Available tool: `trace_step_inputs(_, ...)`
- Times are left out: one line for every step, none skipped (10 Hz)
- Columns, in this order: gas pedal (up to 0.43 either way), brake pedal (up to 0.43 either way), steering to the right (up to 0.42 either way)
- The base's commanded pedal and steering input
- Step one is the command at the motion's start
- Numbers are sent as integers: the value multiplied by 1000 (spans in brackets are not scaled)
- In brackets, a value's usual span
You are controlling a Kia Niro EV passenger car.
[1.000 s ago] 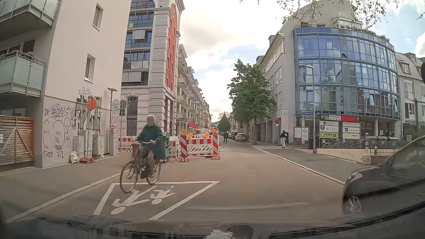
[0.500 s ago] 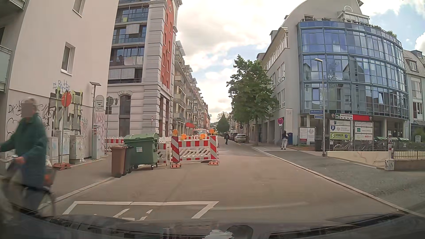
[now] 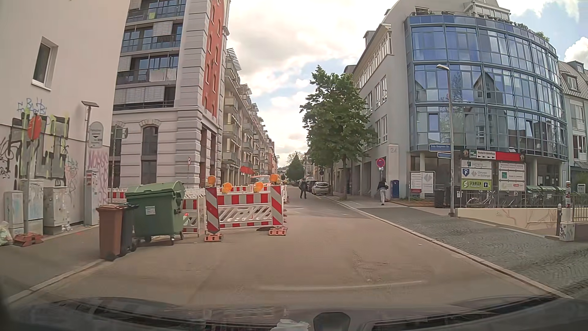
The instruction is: Follow the waypoints while adhering to traffic rules and regulations
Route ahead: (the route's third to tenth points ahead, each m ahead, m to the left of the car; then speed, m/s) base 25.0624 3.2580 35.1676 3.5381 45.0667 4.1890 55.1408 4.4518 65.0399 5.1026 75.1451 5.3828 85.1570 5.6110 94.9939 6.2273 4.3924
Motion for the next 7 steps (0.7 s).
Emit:
trace_step_inputs(59,0,157)
trace_step_inputs(59,0,171)
trace_step_inputs(67,0,178)
trace_step_inputs(67,0,177)
trace_step_inputs(67,0,170)
trace_step_inputs(67,0,159)
trace_step_inputs(67,0,139)
